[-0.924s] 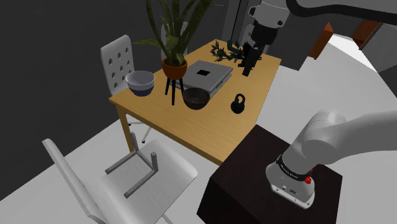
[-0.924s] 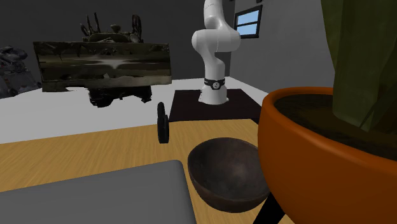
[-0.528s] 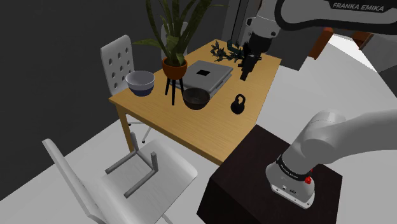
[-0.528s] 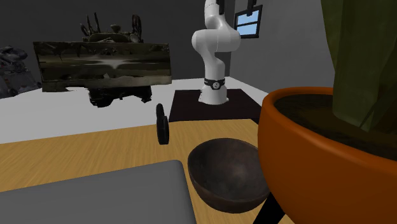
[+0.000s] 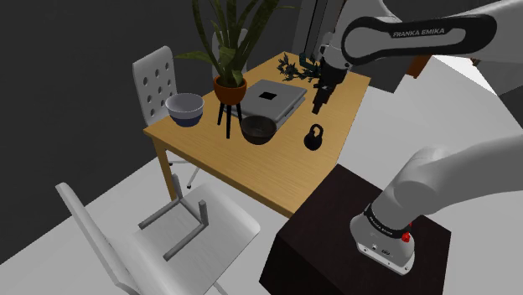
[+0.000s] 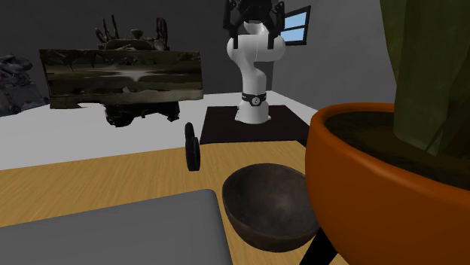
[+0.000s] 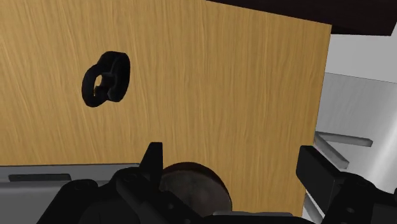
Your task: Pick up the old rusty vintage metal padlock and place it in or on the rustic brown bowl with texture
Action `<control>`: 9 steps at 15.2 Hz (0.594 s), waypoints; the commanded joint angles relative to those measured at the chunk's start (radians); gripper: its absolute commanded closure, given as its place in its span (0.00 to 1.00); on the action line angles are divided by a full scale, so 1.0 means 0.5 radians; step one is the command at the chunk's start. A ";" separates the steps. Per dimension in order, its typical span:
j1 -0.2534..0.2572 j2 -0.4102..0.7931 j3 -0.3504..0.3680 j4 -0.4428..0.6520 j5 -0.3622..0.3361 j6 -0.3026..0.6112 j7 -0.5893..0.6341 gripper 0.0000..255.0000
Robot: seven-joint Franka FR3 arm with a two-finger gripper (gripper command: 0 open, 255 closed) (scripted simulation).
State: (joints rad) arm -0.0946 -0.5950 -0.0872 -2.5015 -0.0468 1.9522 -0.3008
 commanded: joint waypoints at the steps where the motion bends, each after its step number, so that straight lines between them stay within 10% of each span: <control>1: -0.030 0.086 -0.052 -0.038 -0.026 0.129 -0.044 0.00; 9: -0.127 0.536 -0.258 -0.052 -0.072 0.599 -0.229 0.00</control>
State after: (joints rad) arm -0.1506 -0.3498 -0.2021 -2.5188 -0.0799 2.2185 -0.4017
